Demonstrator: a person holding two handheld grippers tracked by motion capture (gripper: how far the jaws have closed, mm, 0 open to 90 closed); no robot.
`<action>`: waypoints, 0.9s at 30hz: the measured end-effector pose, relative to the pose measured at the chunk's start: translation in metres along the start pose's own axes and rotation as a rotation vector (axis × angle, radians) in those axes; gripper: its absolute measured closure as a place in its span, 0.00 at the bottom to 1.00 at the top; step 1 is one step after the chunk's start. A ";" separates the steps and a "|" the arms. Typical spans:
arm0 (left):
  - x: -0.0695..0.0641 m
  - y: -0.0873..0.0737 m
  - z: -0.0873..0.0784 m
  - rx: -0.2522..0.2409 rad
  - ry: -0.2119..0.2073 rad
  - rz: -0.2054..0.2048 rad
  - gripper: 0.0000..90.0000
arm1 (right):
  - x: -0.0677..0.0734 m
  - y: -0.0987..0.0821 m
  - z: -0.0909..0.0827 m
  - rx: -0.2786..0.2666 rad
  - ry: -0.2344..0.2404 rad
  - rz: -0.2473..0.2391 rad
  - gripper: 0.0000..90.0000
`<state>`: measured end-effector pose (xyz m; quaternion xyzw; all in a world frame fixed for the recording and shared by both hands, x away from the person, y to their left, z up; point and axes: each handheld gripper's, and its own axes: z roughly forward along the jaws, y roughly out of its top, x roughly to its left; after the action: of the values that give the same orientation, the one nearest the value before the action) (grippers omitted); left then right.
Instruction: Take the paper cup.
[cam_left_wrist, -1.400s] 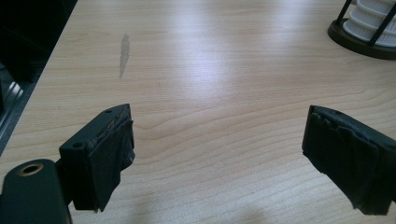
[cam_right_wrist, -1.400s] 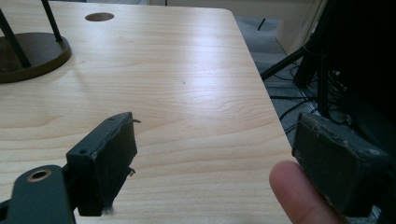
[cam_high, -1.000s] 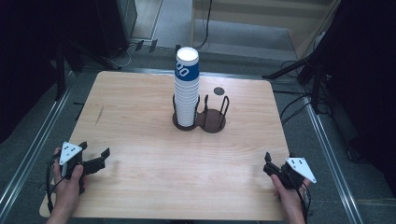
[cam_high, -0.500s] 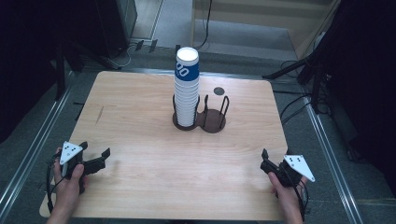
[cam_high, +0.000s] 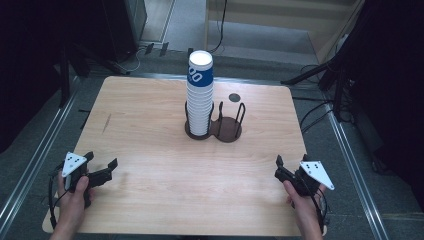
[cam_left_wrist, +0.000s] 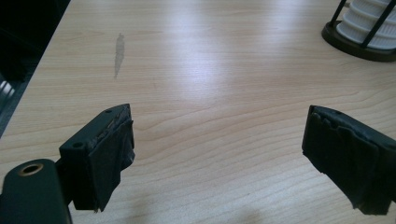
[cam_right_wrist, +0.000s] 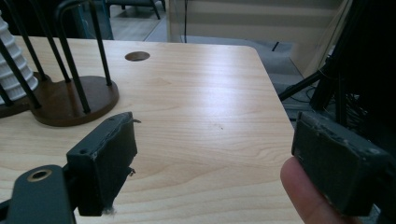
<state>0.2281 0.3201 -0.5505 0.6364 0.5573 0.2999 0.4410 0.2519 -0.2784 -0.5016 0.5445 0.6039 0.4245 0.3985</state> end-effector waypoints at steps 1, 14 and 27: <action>0.000 0.000 0.000 0.000 0.001 0.000 0.11 | 0.001 0.002 0.000 -0.001 0.002 -0.001 0.15; 0.001 0.000 0.000 -0.004 -0.009 -0.008 0.11 | 0.016 0.023 0.000 -0.001 0.046 -0.019 0.15; 0.001 -0.001 -0.001 -0.009 -0.023 -0.019 0.11 | 0.035 0.041 0.006 -0.008 0.088 -0.035 0.15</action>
<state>0.2273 0.3216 -0.5506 0.6324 0.5567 0.2912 0.4531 0.2671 -0.2409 -0.4651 0.5129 0.6285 0.4436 0.3811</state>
